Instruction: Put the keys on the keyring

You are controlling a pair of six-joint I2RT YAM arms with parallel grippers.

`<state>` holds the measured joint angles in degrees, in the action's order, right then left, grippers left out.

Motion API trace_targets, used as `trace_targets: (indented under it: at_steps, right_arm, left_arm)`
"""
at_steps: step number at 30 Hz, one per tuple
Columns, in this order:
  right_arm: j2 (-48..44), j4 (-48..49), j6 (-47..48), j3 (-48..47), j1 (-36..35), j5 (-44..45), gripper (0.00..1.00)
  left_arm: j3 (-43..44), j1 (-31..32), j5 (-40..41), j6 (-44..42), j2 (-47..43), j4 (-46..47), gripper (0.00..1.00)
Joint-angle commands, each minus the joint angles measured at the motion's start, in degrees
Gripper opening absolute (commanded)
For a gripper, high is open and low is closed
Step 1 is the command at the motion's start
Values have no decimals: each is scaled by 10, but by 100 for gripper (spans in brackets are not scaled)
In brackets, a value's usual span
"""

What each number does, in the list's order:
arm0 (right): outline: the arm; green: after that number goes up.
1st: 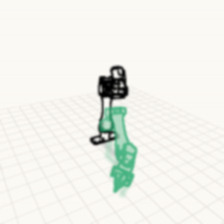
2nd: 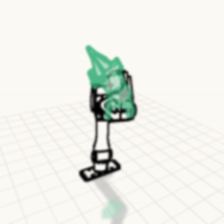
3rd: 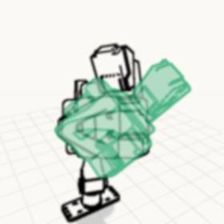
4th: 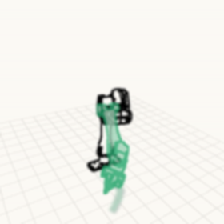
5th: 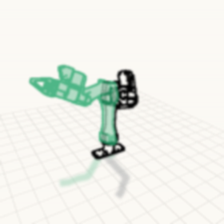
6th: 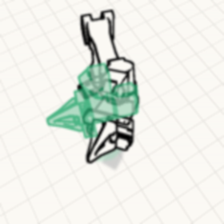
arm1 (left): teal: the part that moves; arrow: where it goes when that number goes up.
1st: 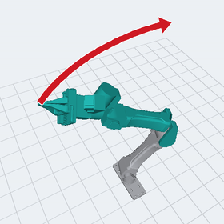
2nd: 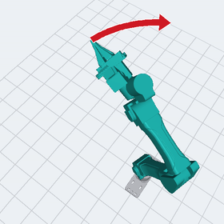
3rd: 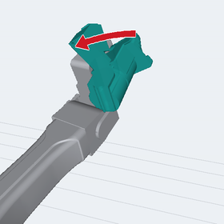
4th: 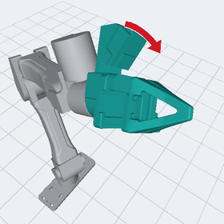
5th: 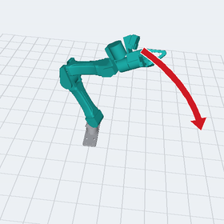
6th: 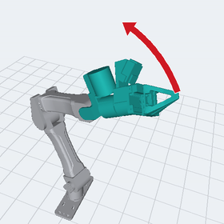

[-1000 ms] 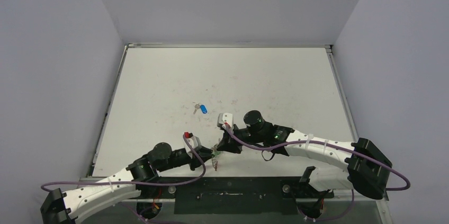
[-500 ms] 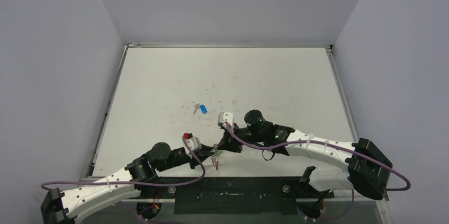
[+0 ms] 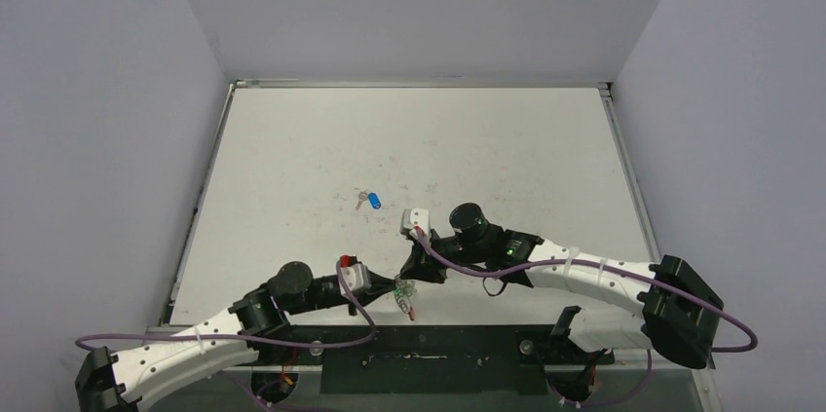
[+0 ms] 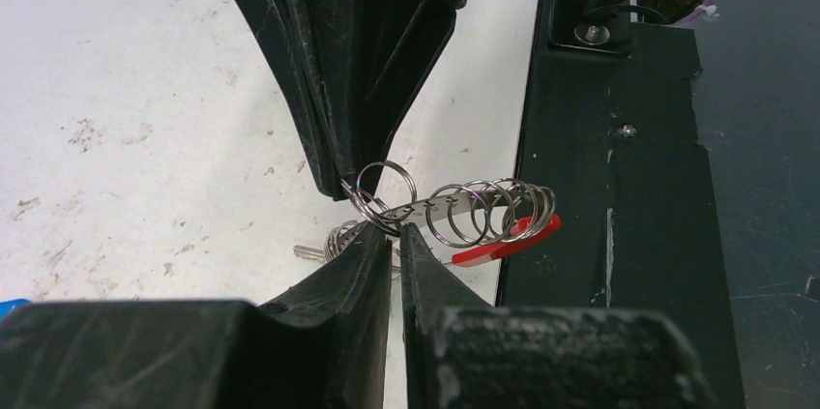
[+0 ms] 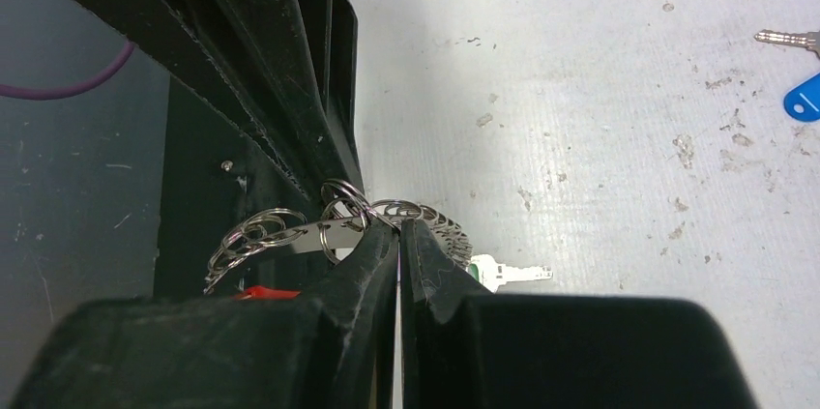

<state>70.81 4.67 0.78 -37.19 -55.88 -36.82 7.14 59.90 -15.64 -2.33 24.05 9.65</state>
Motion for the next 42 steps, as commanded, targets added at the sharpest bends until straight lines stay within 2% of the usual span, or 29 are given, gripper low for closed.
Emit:
trace_targets:
  at_steps: [1,11,15,19,24,28,32,36,42]
  right_arm:
    - [-19,35,9,-4,3,3,0]
    - [-52,50,20,15,3,-1,0]
    - [-69,66,24,27,4,2,0]
    - [-87,86,26,41,5,6,0]
    - [-112,116,34,59,6,14,0]
    - [-122,112,71,57,5,4,0]
    - [-124,27,119,19,5,33,0]
    - [-130,-83,190,-31,6,114,0]
    - [-137,-158,278,-78,6,216,0]
  left_arm:
    - [35,6,-59,-13,-12,65,8]
    - [30,6,-31,-20,-67,44,10]
    - [28,6,-24,-20,-95,25,3]
    - [28,7,-24,-21,-110,11,2]
    - [37,7,21,-24,-113,-22,9]
    - [52,7,73,-34,-108,-55,11]
    - [63,7,90,-53,-102,-55,11]
    - [71,7,104,-58,-100,-68,11]
    - [71,7,129,-51,-102,-88,11]
